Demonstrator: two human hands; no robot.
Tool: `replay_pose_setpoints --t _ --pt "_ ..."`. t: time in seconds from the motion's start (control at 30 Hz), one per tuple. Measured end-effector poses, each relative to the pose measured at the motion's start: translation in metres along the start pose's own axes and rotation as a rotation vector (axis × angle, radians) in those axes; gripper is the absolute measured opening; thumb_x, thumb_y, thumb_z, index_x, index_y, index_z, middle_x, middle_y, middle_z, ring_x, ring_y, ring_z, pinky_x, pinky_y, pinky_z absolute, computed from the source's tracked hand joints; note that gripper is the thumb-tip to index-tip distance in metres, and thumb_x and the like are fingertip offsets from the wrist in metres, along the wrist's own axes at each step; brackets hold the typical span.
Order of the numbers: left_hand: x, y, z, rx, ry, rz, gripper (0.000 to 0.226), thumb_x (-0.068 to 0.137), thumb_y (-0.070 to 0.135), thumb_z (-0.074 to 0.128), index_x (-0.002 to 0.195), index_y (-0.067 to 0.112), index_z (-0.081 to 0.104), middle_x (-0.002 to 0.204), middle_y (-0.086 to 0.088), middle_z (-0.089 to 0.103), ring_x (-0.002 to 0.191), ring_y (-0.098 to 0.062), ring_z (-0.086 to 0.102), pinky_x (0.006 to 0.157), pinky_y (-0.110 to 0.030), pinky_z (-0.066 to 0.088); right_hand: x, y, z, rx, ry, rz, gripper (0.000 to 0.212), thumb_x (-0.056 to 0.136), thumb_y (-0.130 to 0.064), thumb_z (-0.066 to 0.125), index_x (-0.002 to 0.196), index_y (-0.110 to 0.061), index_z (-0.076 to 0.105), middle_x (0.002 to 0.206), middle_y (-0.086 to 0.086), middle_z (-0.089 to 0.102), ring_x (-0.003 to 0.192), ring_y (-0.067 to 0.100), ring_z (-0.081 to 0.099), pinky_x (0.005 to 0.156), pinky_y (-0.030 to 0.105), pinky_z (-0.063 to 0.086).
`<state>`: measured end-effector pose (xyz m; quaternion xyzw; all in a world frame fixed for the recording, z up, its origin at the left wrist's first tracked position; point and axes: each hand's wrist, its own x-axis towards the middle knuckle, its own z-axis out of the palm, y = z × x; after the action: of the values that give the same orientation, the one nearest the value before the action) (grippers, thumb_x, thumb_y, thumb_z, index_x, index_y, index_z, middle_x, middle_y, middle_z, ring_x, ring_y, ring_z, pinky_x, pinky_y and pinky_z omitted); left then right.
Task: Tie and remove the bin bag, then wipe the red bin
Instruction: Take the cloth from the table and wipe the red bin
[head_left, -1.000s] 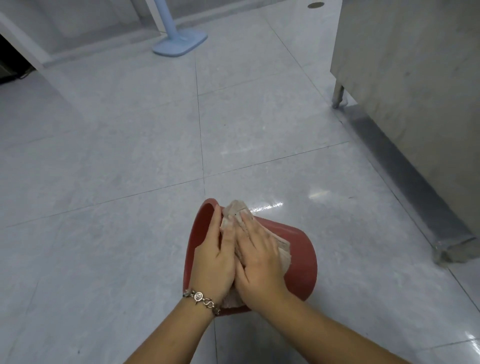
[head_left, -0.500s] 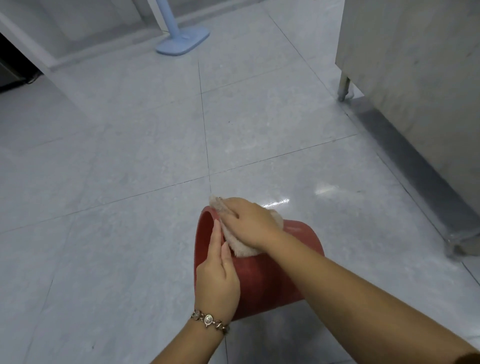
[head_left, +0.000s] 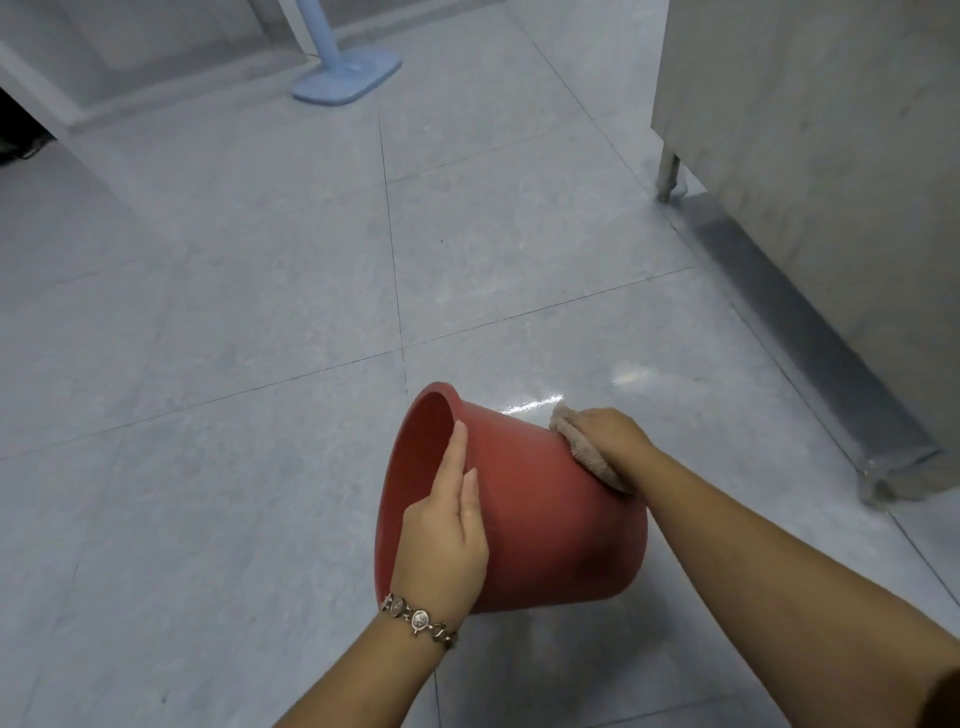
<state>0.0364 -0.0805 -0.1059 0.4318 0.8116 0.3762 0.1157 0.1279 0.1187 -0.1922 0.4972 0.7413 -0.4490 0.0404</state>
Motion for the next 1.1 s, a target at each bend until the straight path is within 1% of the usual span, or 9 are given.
replay_pose_setpoints --t 0.1,0.2,0.33,0.47,0.6,0.7,0.87,0.97,1.1 --pt "0.004 0.001 0.001 -0.001 -0.023 0.020 0.052 0.087 0.049 0.021 0.138 0.042 0.027 0.042 0.013 0.049 0.041 -0.003 0.049 0.035 -0.016 0.035 -0.019 -0.030 0.004 0.114 0.081 -0.065 0.041 0.097 -0.043 0.032 0.113 -0.023 0.064 0.121 0.002 0.065 0.116 0.025 0.056 0.095 0.034 0.040" --pt "0.011 0.002 0.003 0.017 0.008 -0.005 0.046 0.092 0.039 0.028 0.139 0.041 0.030 0.043 0.012 0.048 0.051 -0.002 0.056 0.040 -0.016 0.041 -0.061 -0.055 0.035 0.235 0.321 -0.445 0.039 0.095 -0.028 0.040 0.131 -0.021 0.054 0.138 0.002 0.055 0.129 0.018 0.048 0.104 0.023 0.032" --pt "0.022 -0.002 0.000 -0.015 0.030 -0.121 0.043 0.096 0.031 0.031 0.138 0.040 0.033 0.055 0.013 0.055 0.053 0.005 0.057 0.044 -0.005 0.041 -0.112 -0.034 0.091 0.064 0.539 -0.746 0.050 0.097 -0.039 0.038 0.144 -0.026 0.033 0.153 0.008 0.035 0.142 0.022 0.029 0.115 0.043 0.026" --pt "0.026 -0.002 -0.003 -0.031 0.057 -0.158 0.042 0.097 0.026 0.035 0.138 0.035 0.037 0.062 0.021 0.049 0.053 0.015 0.051 0.051 0.000 0.039 -0.102 0.021 0.095 -0.032 0.623 -0.618 0.059 0.093 -0.055 0.033 0.145 -0.027 0.028 0.150 0.011 0.037 0.140 0.028 0.031 0.114 0.048 0.024" --pt "0.028 0.000 -0.004 -0.036 0.070 -0.180 0.042 0.098 0.023 0.035 0.139 0.032 0.036 0.072 0.033 0.040 0.063 0.032 0.044 0.058 0.009 0.032 -0.062 0.042 0.056 0.393 0.564 -0.179 0.052 0.089 -0.052 0.037 0.126 -0.021 0.057 0.129 0.007 0.061 0.122 0.027 0.053 0.101 0.043 0.042" --pt "0.022 0.001 -0.002 -0.009 0.059 -0.153 0.044 0.097 0.028 0.033 0.140 0.039 0.030 0.063 0.028 0.038 0.056 0.015 0.052 0.055 -0.002 0.042 -0.039 0.023 0.021 0.459 0.381 0.053 0.032 0.093 -0.050 0.038 0.096 -0.031 0.064 0.103 0.002 0.068 0.107 0.029 0.061 0.079 0.032 0.040" --pt "0.015 -0.004 0.000 0.020 0.008 -0.043 0.044 0.096 0.032 0.028 0.139 0.040 0.032 0.053 0.008 0.057 0.049 -0.008 0.056 0.040 -0.013 0.040 -0.050 -0.049 0.024 0.226 0.372 -0.294 0.038 0.096 -0.040 0.039 0.124 -0.023 0.057 0.128 0.002 0.062 0.116 0.022 0.056 0.089 0.028 0.038" --pt "0.009 -0.005 -0.004 -0.025 -0.045 -0.012 0.043 0.094 0.033 0.030 0.137 0.037 0.035 0.082 0.028 0.061 0.071 0.012 0.061 0.059 -0.005 0.046 -0.077 -0.068 0.042 0.127 0.407 -0.526 0.049 0.092 -0.037 0.041 0.138 -0.023 0.046 0.147 0.001 0.046 0.133 0.019 0.043 0.110 0.035 0.035" --pt "0.007 -0.002 -0.017 -0.117 -0.193 -0.042 0.036 0.092 0.043 0.040 0.127 0.042 0.039 0.111 0.033 0.056 0.102 0.013 0.056 0.085 -0.011 0.048 -0.103 -0.033 0.049 -0.023 0.555 -0.555 0.060 0.086 -0.053 0.042 0.142 -0.030 0.039 0.149 0.000 0.041 0.132 0.023 0.045 0.101 0.052 0.039"
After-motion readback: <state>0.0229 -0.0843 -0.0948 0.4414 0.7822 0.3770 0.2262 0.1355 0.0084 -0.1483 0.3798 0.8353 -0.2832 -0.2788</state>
